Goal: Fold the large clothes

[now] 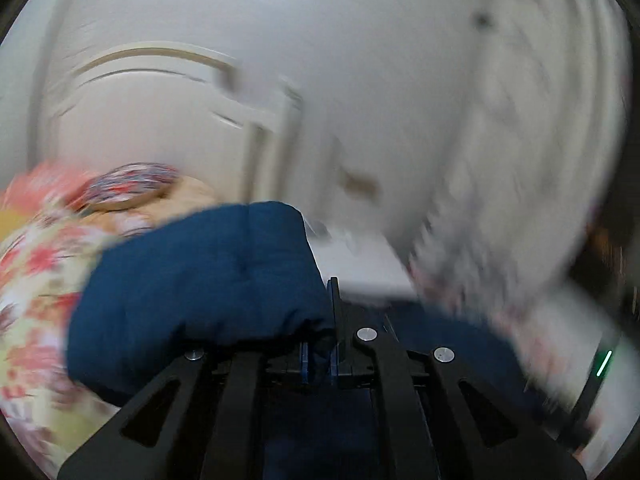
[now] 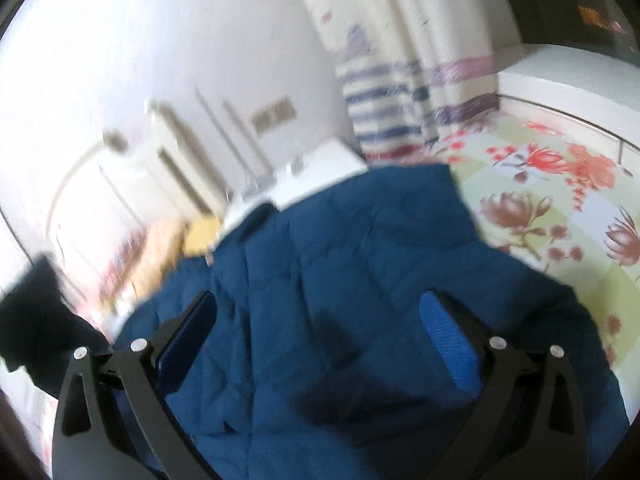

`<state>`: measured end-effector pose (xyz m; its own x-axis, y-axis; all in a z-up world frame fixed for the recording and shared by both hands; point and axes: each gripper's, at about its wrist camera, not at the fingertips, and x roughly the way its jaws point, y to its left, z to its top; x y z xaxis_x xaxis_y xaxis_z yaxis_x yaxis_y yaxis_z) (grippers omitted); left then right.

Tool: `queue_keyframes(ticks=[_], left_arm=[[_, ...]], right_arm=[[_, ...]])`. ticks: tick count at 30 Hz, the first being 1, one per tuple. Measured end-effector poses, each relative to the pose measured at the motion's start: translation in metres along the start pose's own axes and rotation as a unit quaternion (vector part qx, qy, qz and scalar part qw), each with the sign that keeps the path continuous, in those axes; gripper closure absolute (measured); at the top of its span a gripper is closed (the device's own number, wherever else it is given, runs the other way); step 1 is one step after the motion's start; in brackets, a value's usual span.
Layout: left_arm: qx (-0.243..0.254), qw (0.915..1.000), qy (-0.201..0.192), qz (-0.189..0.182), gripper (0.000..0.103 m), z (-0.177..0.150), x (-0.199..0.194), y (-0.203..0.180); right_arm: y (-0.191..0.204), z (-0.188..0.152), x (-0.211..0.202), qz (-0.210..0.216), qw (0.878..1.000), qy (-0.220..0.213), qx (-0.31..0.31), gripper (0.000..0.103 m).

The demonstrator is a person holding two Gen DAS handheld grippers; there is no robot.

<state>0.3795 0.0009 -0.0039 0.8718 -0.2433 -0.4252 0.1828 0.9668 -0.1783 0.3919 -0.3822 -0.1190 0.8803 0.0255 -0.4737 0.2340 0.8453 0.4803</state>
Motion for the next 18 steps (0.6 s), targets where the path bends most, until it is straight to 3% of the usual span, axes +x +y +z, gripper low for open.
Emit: queue_keyframes(ticks=[2, 4, 5, 6, 7, 8, 9, 10, 11, 14, 15, 16, 18], left_arm=[[0.042, 0.9963, 0.073, -0.018, 0.099, -0.03, 0.039, -0.046], [0.094, 0.9804, 0.17, -0.032, 0.099, -0.072, 0.081, -0.085], [0.109, 0.9753, 0.189, -0.033, 0.095, -0.088, 0.09, -0.09], [0.146, 0.9704, 0.192, -0.011, 0.087, -0.104, 0.095, -0.102], [0.155, 0.9695, 0.19, -0.006, 0.086, -0.103, 0.097, -0.1], [0.153, 0.9689, 0.193, -0.023, 0.069, -0.098, 0.093, -0.1], [0.143, 0.9689, 0.197, -0.045, 0.031, -0.093, 0.088, -0.098], [0.126, 0.9688, 0.194, -0.089, 0.016, -0.084, 0.079, -0.095], [0.119, 0.9713, 0.179, -0.101, 0.009, -0.076, 0.072, -0.093], [0.123, 0.9827, 0.088, -0.108, 0.009, -0.049, 0.019, -0.089], [0.106, 0.9879, 0.039, -0.106, 0.005, -0.04, -0.001, -0.081], [0.08, 0.993, -0.007, -0.087, 0.004, -0.033, -0.021, -0.068], [0.04, 0.9985, -0.028, -0.026, 0.004, -0.026, -0.035, -0.041]], right_arm=[[-0.006, 0.002, -0.001, 0.001, 1.0, -0.005, 0.016, 0.003], [-0.01, 0.004, -0.001, 0.003, 1.0, -0.009, 0.025, 0.003], [-0.01, 0.004, -0.002, 0.004, 1.0, -0.011, 0.026, 0.003], [-0.011, 0.005, -0.002, 0.006, 1.0, -0.011, 0.026, 0.003], [-0.01, 0.005, 0.0, 0.008, 1.0, -0.007, 0.025, 0.003], [-0.009, 0.003, -0.001, 0.007, 1.0, -0.007, 0.024, 0.003], [-0.008, 0.003, -0.001, 0.008, 1.0, -0.009, 0.024, 0.003], [-0.008, 0.004, -0.001, 0.009, 1.0, -0.008, 0.023, 0.003], [-0.006, 0.002, 0.0, 0.009, 1.0, -0.006, 0.023, 0.003], [-0.007, 0.002, 0.001, 0.009, 1.0, -0.004, 0.026, 0.003], [-0.007, 0.002, 0.001, 0.009, 1.0, -0.004, 0.027, 0.003], [-0.008, 0.002, 0.001, 0.01, 1.0, -0.004, 0.028, 0.003], [-0.007, 0.002, 0.0, 0.009, 1.0, -0.003, 0.028, 0.003]])
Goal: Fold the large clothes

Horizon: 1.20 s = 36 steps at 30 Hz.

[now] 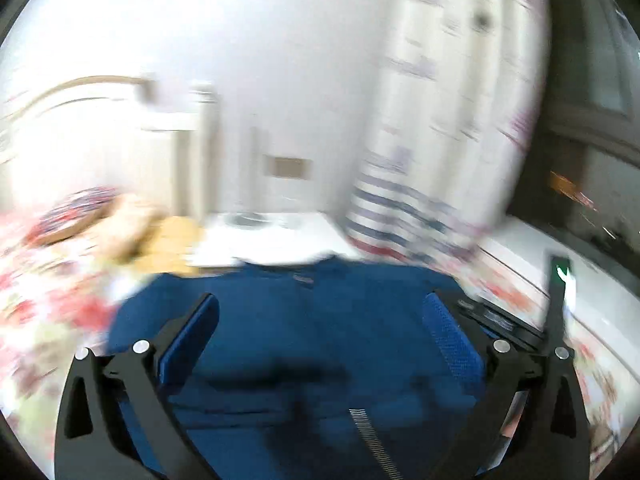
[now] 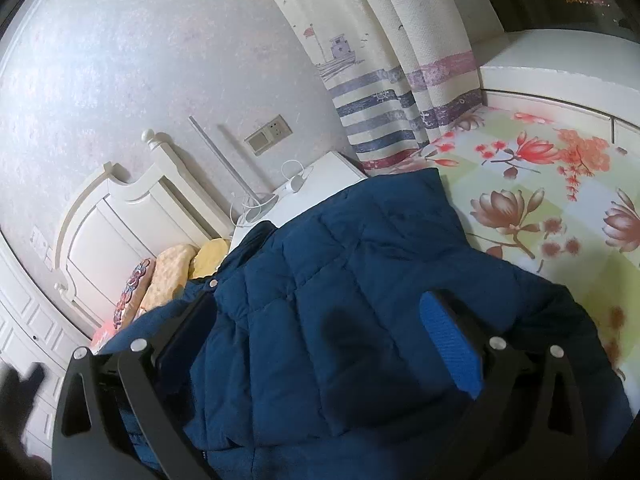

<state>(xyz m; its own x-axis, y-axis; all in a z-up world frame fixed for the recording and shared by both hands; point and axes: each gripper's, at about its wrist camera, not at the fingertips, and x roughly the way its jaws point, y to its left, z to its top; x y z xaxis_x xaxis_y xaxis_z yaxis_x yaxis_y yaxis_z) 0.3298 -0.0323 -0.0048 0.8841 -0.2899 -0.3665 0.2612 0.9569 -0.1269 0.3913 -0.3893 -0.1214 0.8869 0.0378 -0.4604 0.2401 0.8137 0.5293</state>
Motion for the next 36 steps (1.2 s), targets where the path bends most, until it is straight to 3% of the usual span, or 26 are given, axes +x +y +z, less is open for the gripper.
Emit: queue_keyframes(ticks=[1, 2, 4, 7, 9, 13, 16, 19, 21, 23, 25, 28, 31, 33, 36], left_arm=[[-0.018, 0.9993, -0.002, 0.033, 0.004, -0.002, -0.004, 0.013], [-0.052, 0.9941, 0.001, 0.095, 0.005, -0.006, -0.009, 0.035], [-0.101, 0.9786, 0.025, 0.178, 0.005, -0.021, -0.016, 0.072], [-0.133, 0.9604, 0.068, 0.235, 0.006, -0.044, -0.016, 0.11], [-0.131, 0.9559, 0.119, 0.235, 0.007, -0.059, -0.004, 0.124], [-0.126, 0.9599, 0.151, 0.2, 0.008, -0.079, 0.015, 0.13], [-0.138, 0.9556, 0.189, 0.179, 0.008, -0.085, 0.036, 0.134], [-0.188, 0.9474, 0.205, 0.159, 0.007, -0.096, 0.042, 0.149], [-0.201, 0.9468, 0.198, 0.155, 0.006, -0.1, 0.04, 0.152], [-0.196, 0.9459, 0.202, 0.162, 0.006, -0.1, 0.04, 0.15], [-0.192, 0.945, 0.204, 0.168, 0.005, -0.101, 0.041, 0.148], [-0.194, 0.9439, 0.205, 0.171, 0.005, -0.101, 0.041, 0.149], [-0.194, 0.9437, 0.205, 0.172, 0.005, -0.101, 0.041, 0.149], [-0.195, 0.9437, 0.205, 0.171, 0.005, -0.101, 0.041, 0.15], [-0.194, 0.9436, 0.205, 0.172, 0.005, -0.101, 0.041, 0.149]], right_arm=[[0.0, 0.0, 0.0, -0.001, 1.0, 0.001, -0.003, 0.003], [0.001, 0.0, 0.0, -0.001, 1.0, 0.002, -0.005, 0.003], [0.004, -0.002, 0.002, -0.005, 1.0, 0.008, -0.019, 0.003], [0.014, -0.006, 0.004, -0.009, 0.999, 0.012, -0.047, 0.003], [0.022, -0.01, 0.003, -0.008, 0.998, 0.011, -0.066, 0.003], [0.036, -0.016, 0.004, -0.001, 0.995, 0.013, -0.102, 0.003], [0.042, -0.016, 0.007, 0.0, 0.993, 0.017, -0.114, 0.003], [0.054, -0.019, 0.002, 0.012, 0.99, 0.011, -0.14, 0.003], [0.079, -0.028, -0.004, 0.028, 0.982, 0.021, -0.188, 0.003], [0.112, -0.046, -0.014, 0.049, 0.964, 0.028, -0.26, 0.003], [0.148, -0.065, -0.018, 0.056, 0.937, 0.044, -0.343, 0.003], [0.202, -0.106, -0.013, 0.032, 0.87, 0.077, -0.486, 0.003], [0.23, -0.133, -0.003, 0.01, 0.819, 0.083, -0.567, 0.008], [0.242, -0.149, 0.009, -0.006, 0.788, 0.097, -0.608, 0.014], [0.252, -0.169, 0.021, -0.034, 0.753, 0.089, -0.651, 0.022]])
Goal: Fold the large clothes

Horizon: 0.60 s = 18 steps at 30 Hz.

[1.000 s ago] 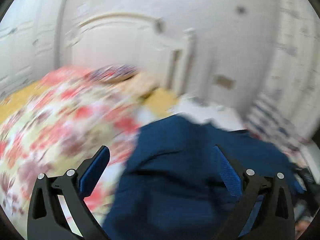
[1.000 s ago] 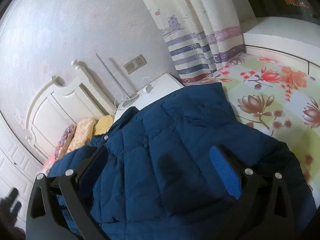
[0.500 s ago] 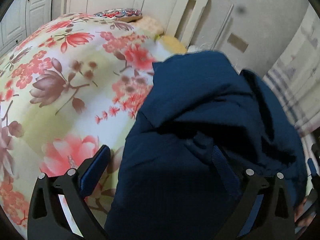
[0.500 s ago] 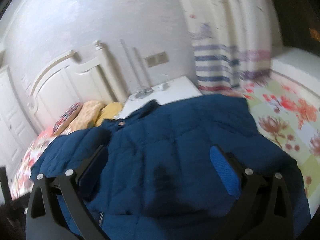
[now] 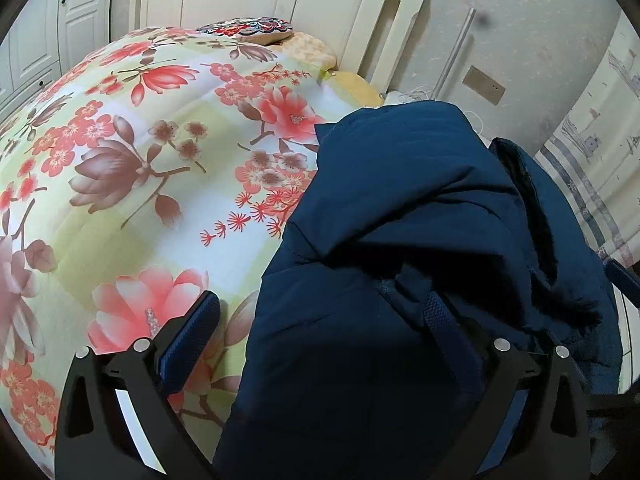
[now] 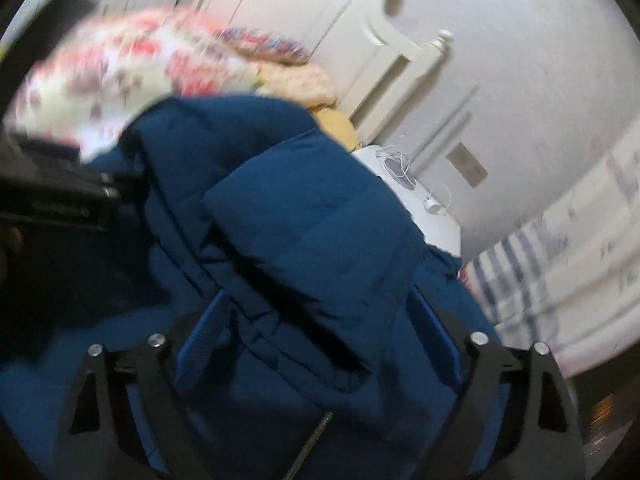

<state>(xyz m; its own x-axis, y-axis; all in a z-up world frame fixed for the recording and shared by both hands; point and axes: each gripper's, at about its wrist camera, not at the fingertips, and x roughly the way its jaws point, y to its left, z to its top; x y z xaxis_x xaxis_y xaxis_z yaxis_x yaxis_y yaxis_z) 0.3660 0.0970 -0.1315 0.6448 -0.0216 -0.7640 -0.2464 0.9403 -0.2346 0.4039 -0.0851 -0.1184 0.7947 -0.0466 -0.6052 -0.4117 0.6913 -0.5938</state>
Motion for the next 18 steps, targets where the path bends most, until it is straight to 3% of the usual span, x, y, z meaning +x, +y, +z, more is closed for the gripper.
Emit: queue_keyframes(ticks=[3, 5, 6, 7, 9, 10, 12, 13, 15, 18], left_arm=[[0.002, 1.0, 0.001, 0.002, 0.005, 0.0, 0.0, 0.0], [0.002, 1.0, 0.001, 0.002, 0.004, 0.0, 0.001, 0.0], [0.002, 1.0, 0.001, 0.002, 0.005, 0.0, 0.001, 0.001], [0.001, 1.0, 0.001, 0.001, 0.005, 0.0, 0.001, 0.001], [0.001, 1.0, 0.001, 0.001, 0.005, 0.0, 0.001, 0.001], [0.002, 1.0, 0.001, 0.003, 0.005, 0.0, 0.001, 0.0], [0.004, 1.0, 0.002, 0.005, 0.004, 0.0, 0.001, -0.001], [0.004, 1.0, 0.002, 0.005, 0.004, 0.0, 0.001, 0.0], [0.005, 1.0, 0.003, 0.007, 0.004, 0.0, 0.001, 0.0], [0.006, 0.9999, 0.003, 0.007, 0.004, 0.0, 0.001, 0.001]], right_arm=[[0.005, 0.01, 0.007, -0.01, 1.0, 0.004, -0.013, 0.034], [0.004, 0.014, 0.004, -0.009, 1.0, -0.002, -0.008, 0.061], [-0.003, 0.014, -0.001, -0.004, 1.0, -0.007, 0.012, 0.074], [-0.016, 0.012, -0.01, 0.012, 0.998, -0.021, 0.05, 0.08], [-0.053, 0.001, -0.026, 0.067, 0.985, -0.049, 0.148, 0.082], [-0.07, -0.009, -0.033, 0.089, 0.975, -0.063, 0.196, 0.083], [-0.124, -0.05, -0.05, 0.15, 0.925, -0.104, 0.333, 0.084], [-0.149, -0.078, -0.052, 0.173, 0.893, -0.114, 0.4, 0.084], [-0.182, -0.124, -0.046, 0.187, 0.847, -0.113, 0.485, 0.086], [-0.202, -0.182, -0.019, 0.167, 0.809, -0.045, 0.562, 0.087]])
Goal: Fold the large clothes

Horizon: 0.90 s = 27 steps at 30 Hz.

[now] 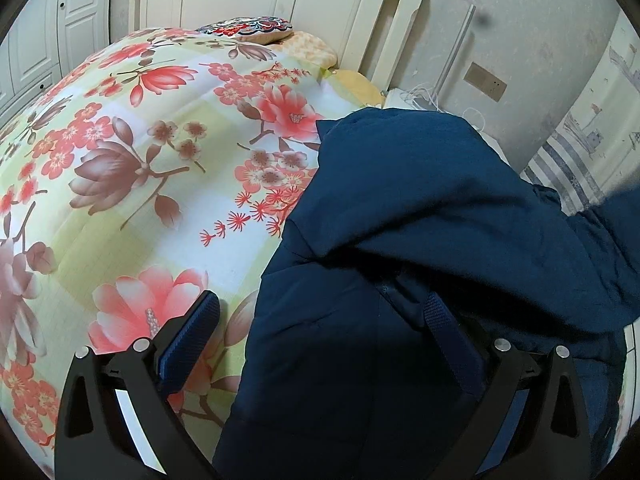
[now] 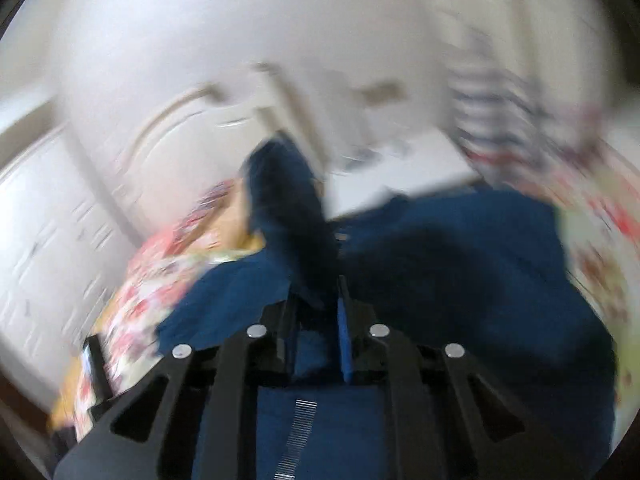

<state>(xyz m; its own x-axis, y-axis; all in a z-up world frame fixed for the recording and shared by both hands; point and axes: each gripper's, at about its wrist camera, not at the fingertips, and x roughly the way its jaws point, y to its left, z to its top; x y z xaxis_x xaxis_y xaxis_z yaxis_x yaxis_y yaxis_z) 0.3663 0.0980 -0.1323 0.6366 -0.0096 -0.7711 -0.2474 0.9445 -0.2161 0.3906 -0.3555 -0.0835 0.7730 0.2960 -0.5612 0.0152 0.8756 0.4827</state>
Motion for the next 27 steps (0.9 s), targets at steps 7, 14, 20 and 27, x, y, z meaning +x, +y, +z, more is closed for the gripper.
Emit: queue_keyframes(ticks=[7, 14, 20, 27], left_arm=[[-0.005, 1.0, -0.003, -0.005, 0.005, 0.0, -0.001, 0.002], [-0.005, 1.0, -0.002, -0.004, 0.004, 0.0, -0.001, 0.003], [-0.006, 1.0, -0.003, -0.005, 0.004, 0.0, -0.002, 0.004], [-0.001, 1.0, 0.0, -0.001, 0.004, 0.0, -0.001, 0.002]], right_arm=[[-0.061, -0.034, 0.015, 0.016, 0.993, 0.021, 0.119, 0.084], [-0.065, -0.026, 0.006, 0.022, 0.993, -0.002, 0.12, 0.053], [-0.049, -0.028, -0.018, 0.02, 0.995, -0.038, 0.089, 0.097], [-0.049, -0.039, -0.042, -0.043, 0.994, -0.034, 0.093, 0.098]])
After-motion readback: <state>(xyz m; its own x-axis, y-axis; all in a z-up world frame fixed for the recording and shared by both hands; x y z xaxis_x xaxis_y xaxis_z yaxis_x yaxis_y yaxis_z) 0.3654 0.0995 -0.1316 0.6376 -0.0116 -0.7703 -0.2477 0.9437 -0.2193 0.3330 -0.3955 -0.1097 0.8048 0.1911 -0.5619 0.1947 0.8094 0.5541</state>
